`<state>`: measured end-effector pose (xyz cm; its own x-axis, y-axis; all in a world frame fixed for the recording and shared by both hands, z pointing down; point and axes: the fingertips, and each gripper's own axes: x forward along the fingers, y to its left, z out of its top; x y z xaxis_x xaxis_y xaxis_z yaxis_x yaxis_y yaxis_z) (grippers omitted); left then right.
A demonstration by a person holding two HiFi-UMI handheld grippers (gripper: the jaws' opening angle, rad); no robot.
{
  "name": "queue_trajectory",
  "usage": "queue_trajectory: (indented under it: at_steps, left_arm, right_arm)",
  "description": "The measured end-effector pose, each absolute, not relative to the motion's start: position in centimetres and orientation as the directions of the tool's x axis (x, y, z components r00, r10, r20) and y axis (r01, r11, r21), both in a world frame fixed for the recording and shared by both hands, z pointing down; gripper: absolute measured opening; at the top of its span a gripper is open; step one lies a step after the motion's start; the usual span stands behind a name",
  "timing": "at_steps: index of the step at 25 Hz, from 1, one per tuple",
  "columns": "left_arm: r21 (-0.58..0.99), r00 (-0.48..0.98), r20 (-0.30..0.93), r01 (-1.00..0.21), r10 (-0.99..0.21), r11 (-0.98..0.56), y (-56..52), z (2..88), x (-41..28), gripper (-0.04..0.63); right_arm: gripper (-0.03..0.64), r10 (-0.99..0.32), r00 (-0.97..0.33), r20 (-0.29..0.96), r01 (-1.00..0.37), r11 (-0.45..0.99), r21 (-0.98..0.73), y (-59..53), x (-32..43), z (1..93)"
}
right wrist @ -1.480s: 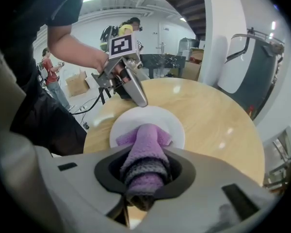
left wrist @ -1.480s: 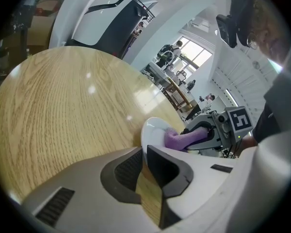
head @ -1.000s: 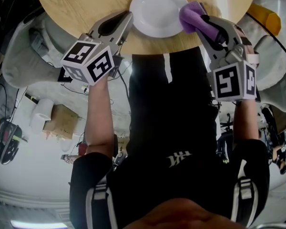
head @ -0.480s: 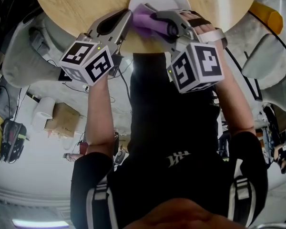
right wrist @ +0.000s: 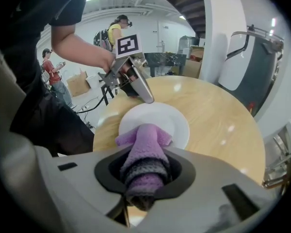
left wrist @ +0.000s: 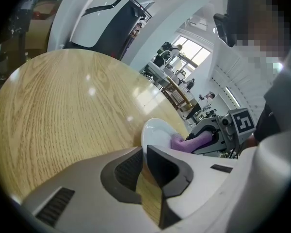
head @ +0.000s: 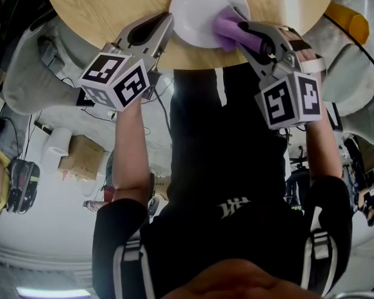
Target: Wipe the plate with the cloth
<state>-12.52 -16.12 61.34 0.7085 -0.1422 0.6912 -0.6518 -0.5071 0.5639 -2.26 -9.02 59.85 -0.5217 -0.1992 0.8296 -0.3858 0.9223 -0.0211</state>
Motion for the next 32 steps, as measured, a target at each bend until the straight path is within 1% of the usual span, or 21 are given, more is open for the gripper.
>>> queue_trajectory:
  at_steps: [6,9,12,14,17,21,25,32]
  left_arm:
    - [0.569,0.711,0.689,-0.649,-0.138,-0.505,-17.4,61.1,-12.7,0.040]
    - [0.567,0.710,0.691,-0.649,-0.137,-0.508,-18.1,61.1,-12.6,0.040]
    - [0.562,0.706,0.695,-0.650,-0.134,-0.512,-18.7,61.0,-12.5,0.039]
    - [0.558,0.704,0.698,-0.651,-0.133,-0.515,-18.8,60.9,-12.4,0.040]
    - [0.556,0.701,0.699,-0.654,-0.137,-0.513,-18.9,60.9,-12.5,0.038]
    - [0.548,0.699,0.700,-0.659,-0.149,-0.516,-18.7,61.0,-12.6,0.038]
    - [0.544,0.700,0.697,-0.657,-0.153,-0.522,-18.4,61.1,-12.8,0.038]
    - [0.555,0.704,0.698,-0.647,-0.131,-0.523,-17.8,61.4,-12.6,0.048]
  right_arm:
    - [0.097,-0.205,-0.486,0.849,-0.462,0.885,-0.051,-9.2,0.6,59.5]
    - [0.095,-0.227,-0.457,0.860,-0.494,0.869,-0.033,-9.7,1.4,58.9]
    - [0.095,-0.258,-0.490,0.833,-0.507,0.861,-0.031,-10.9,0.0,57.3]
    - [0.095,-0.252,-0.545,0.800,-0.480,0.876,-0.052,-11.6,-2.6,56.9]
    - [0.095,-0.201,-0.612,0.765,-0.397,0.915,-0.077,-12.2,-7.3,57.8]
    - [0.095,-0.160,-0.621,0.767,-0.354,0.931,-0.093,-12.0,-10.3,59.5]
    - [0.095,-0.155,-0.612,0.776,-0.355,0.930,-0.094,-11.5,-9.8,59.8]
    - [0.095,-0.146,-0.562,0.814,-0.373,0.923,-0.092,-10.1,-5.8,60.1]
